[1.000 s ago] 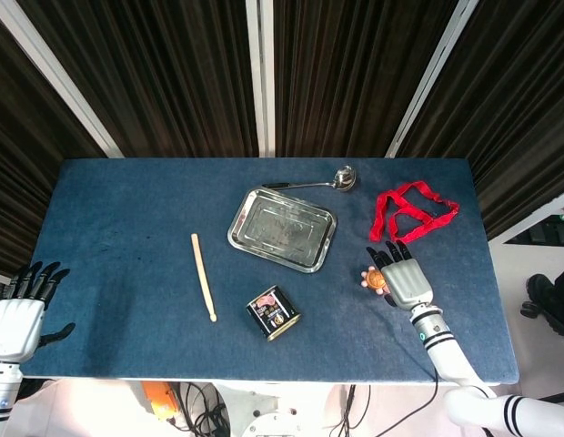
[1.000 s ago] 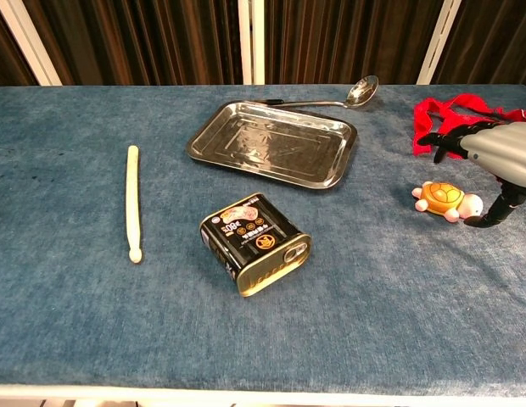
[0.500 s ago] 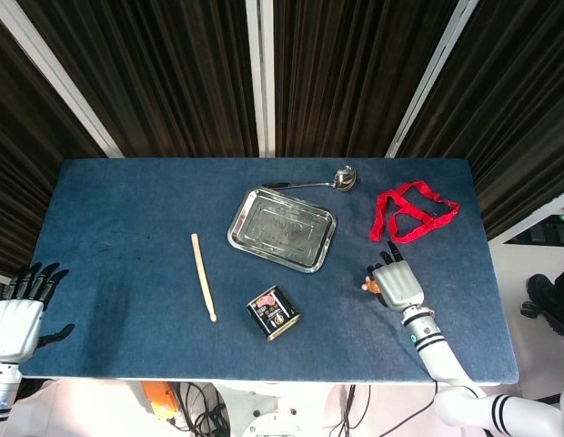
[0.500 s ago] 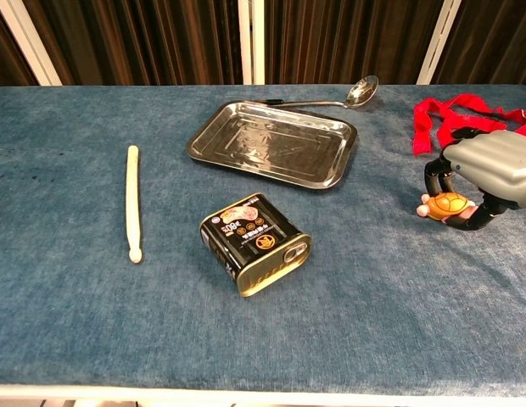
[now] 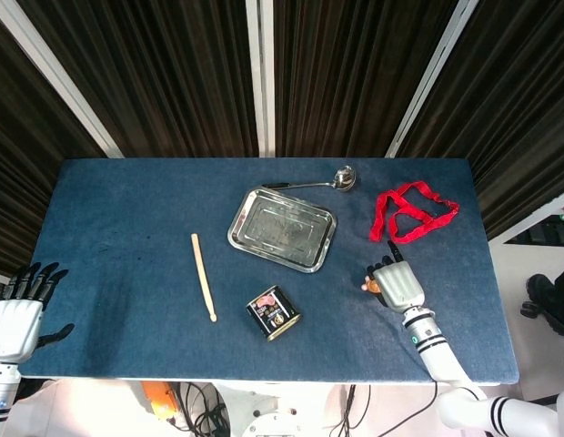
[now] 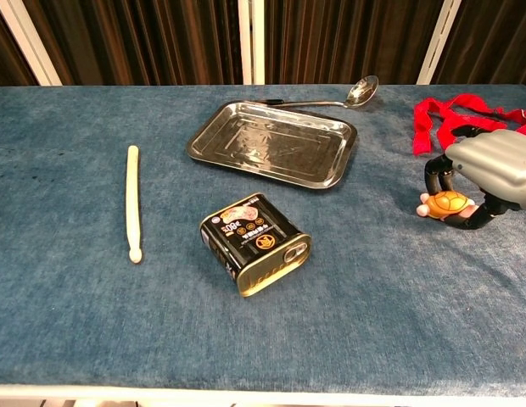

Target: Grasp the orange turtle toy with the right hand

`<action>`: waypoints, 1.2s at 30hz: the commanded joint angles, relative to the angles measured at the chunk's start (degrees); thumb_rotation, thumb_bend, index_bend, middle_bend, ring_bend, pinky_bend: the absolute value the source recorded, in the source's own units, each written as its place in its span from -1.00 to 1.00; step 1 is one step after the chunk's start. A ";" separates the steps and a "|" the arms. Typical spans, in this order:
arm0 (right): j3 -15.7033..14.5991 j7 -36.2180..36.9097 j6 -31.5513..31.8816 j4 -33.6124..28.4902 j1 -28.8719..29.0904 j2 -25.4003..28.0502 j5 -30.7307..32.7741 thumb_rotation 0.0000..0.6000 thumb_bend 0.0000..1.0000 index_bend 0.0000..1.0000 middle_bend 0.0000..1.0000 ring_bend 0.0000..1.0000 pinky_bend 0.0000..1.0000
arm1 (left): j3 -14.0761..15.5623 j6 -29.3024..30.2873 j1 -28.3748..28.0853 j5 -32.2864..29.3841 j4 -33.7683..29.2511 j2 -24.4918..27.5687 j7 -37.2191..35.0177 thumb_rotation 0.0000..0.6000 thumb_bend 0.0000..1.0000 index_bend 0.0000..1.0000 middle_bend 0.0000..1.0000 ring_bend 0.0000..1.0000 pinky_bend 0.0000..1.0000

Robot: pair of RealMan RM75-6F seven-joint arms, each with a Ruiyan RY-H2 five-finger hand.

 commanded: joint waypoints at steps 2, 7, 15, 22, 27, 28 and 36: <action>0.64 1.94 0.32 -1.85 -0.30 1.69 -0.43 1.00 -0.87 -0.69 -0.52 -0.99 -1.00 | 0.00 0.04 -0.02 0.08 -0.18 0.09 0.11 1.00 -0.77 -0.68 -0.83 -1.00 -0.92; 0.81 5.33 -0.36 -4.01 -0.58 4.35 -1.05 1.00 -0.86 -0.75 -0.54 -1.00 -1.00 | 0.06 0.13 0.08 0.10 -1.01 0.63 0.19 1.00 -0.77 -0.68 -0.83 -1.00 -0.92; 0.83 5.10 -1.80 -3.03 -0.19 4.09 -0.63 1.00 -0.48 -0.46 -0.26 -0.98 -1.00 | 0.10 -0.37 -0.12 0.03 -1.40 0.72 0.42 1.00 -0.77 -0.68 -0.83 -1.00 -0.92; 0.79 2.61 -4.50 -2.34 1.01 2.86 1.02 1.00 -0.40 -0.26 -0.12 -0.91 -1.00 | 0.12 -0.56 0.21 -0.73 -0.78 0.65 -0.41 1.00 -0.77 -0.68 -0.82 -1.00 -0.92; 0.83 1.11 -3.84 -0.42 1.31 0.81 0.74 1.00 -0.35 0.27 0.16 -0.62 -1.00 | 0.06 -0.81 0.03 -0.71 -0.26 0.47 -0.93 1.00 -0.77 -0.68 -0.83 -1.00 -0.92; 0.87 1.12 -3.35 0.08 1.29 0.35 0.35 1.00 -0.32 0.39 0.24 -0.53 -1.00 | 0.06 -0.85 0.00 -0.69 -0.18 0.44 -0.99 1.00 -0.77 -0.68 -0.83 -1.00 -0.92; 0.23 5.00 1.08 5.41 0.44 -3.35 -4.97 1.00 -0.06 1.00 0.91 0.02 -1.00 | 0.11 -0.62 0.21 -0.71 0.41 0.27 -1.63 1.00 -0.77 -0.68 -0.83 -1.00 -0.92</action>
